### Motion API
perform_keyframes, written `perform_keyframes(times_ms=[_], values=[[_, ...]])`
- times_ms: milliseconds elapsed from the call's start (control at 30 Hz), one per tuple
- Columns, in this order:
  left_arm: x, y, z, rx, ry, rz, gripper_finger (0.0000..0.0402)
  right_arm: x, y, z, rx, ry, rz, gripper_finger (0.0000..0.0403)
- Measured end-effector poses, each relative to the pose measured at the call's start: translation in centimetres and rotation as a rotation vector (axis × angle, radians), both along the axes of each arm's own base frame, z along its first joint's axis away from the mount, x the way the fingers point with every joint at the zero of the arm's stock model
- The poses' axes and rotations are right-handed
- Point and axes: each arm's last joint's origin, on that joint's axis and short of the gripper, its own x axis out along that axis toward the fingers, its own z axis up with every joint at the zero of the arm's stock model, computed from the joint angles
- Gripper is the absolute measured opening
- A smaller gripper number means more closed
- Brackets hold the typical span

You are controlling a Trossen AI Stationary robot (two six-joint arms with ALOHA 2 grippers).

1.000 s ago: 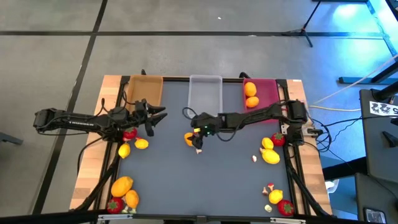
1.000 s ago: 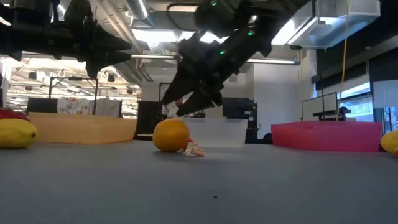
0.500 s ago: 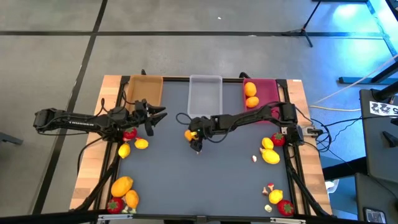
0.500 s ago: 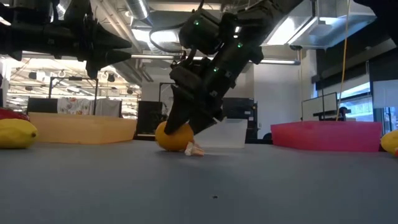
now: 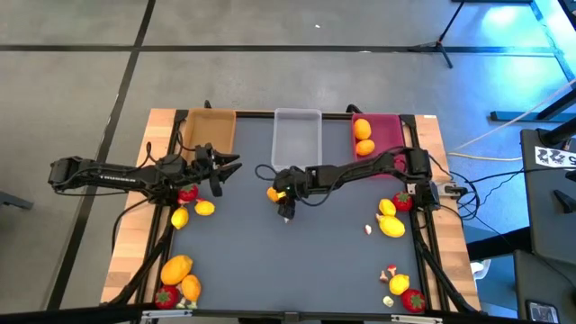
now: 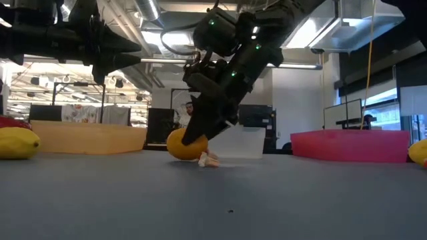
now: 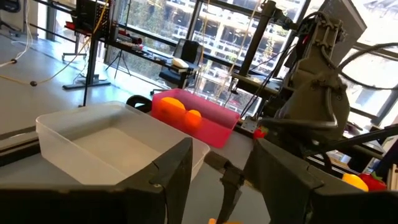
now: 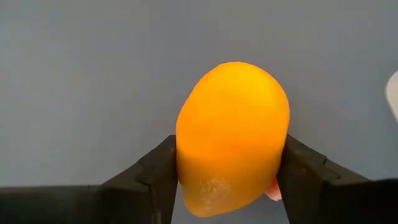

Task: Sort produce into baskets
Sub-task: Put the lemon into the pink bin

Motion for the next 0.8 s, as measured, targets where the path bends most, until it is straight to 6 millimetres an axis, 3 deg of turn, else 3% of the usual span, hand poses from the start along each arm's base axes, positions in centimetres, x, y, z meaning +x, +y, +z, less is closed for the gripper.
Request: perform_keyframes(times_ms=[167,467,800], values=[[0.0,0.0,-0.1,0.002,0.009,0.0,0.0166,-0.9,-0.1,2.3,-0.032,-0.001,0.008,0.0236],[0.0,0.0,-0.3,0.003,0.033,0.005,0.0166,-3.8,-0.4,7.7,-0.143,-0.005,-0.02,0.0221],[0.0,0.0,-0.3,0.038,0.045,0.006,0.0166,-9.0,-0.7,11.8,-0.207,0.079,-0.08,0.0224]])
